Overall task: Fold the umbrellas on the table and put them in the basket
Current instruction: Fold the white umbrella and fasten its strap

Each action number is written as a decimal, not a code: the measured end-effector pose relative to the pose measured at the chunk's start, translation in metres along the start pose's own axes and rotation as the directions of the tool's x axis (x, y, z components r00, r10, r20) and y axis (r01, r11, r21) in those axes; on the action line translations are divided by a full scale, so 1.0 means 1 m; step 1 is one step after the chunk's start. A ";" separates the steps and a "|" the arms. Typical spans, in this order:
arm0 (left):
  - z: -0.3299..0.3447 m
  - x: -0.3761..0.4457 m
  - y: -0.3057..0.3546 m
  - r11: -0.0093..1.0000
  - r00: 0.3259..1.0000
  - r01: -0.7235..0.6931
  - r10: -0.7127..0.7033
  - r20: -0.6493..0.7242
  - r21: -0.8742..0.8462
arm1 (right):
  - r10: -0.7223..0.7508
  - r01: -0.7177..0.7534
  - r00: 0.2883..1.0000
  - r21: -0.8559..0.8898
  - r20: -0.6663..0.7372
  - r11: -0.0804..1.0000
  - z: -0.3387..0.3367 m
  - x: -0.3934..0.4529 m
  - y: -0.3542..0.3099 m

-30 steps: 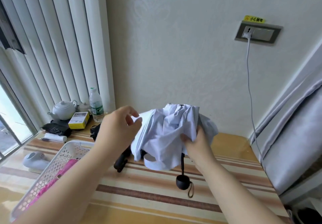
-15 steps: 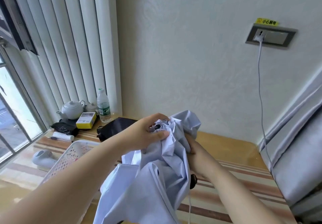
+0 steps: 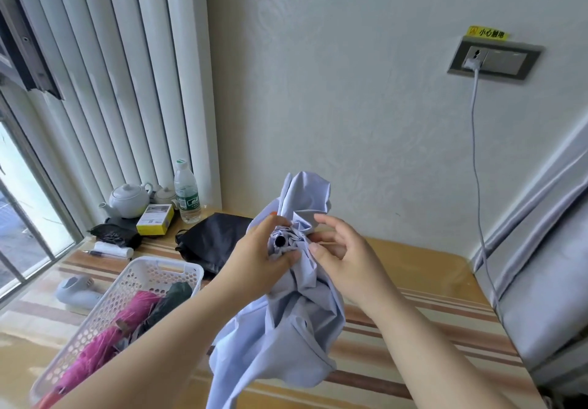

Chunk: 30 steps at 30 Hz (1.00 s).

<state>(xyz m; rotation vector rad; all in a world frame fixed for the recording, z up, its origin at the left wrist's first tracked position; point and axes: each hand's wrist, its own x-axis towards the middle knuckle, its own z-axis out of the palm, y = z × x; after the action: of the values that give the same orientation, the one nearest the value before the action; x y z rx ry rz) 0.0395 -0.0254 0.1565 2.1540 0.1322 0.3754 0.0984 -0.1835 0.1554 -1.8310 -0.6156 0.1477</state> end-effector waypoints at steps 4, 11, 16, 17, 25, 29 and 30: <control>0.011 -0.007 -0.009 1.000 0.999 0.021 -0.020 0.033 -0.020 | 0.046 -0.045 0.998 -0.015 0.052 0.999 0.003 -0.004 0.008; 0.042 -0.013 -0.033 0.999 0.994 -0.009 0.003 0.109 0.052 | 0.202 -0.199 0.979 -0.066 0.028 0.978 0.003 -0.011 0.038; 0.061 -0.018 -0.049 0.993 0.978 -0.055 0.032 0.207 0.105 | 0.302 -0.297 0.952 -0.085 0.056 0.951 0.000 -0.021 0.062; 0.065 -0.019 -0.051 0.991 0.978 -0.060 0.035 0.207 0.117 | 0.313 -0.307 0.948 -0.092 0.062 0.947 0.001 -0.025 0.067; 0.084 -0.036 -0.055 0.994 0.957 0.004 -0.034 0.287 0.106 | 0.394 -0.393 0.919 -0.016 0.025 0.919 0.004 -0.057 0.094; 0.092 -0.041 -0.060 0.980 0.919 -0.069 -0.010 0.393 0.185 | 0.403 -0.395 0.914 -0.138 0.037 0.908 0.005 -0.066 0.103; 0.095 -0.042 -0.061 0.975 0.913 -0.077 -0.016 0.407 0.210 | 0.408 -0.398 0.912 -0.162 0.036 0.903 0.006 -0.067 0.105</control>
<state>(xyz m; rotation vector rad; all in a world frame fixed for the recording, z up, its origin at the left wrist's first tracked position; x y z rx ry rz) 0.0326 -0.0741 0.0471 2.4093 -0.1025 -0.0835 0.0744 -0.2338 0.0444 -2.0919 -0.2903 0.4539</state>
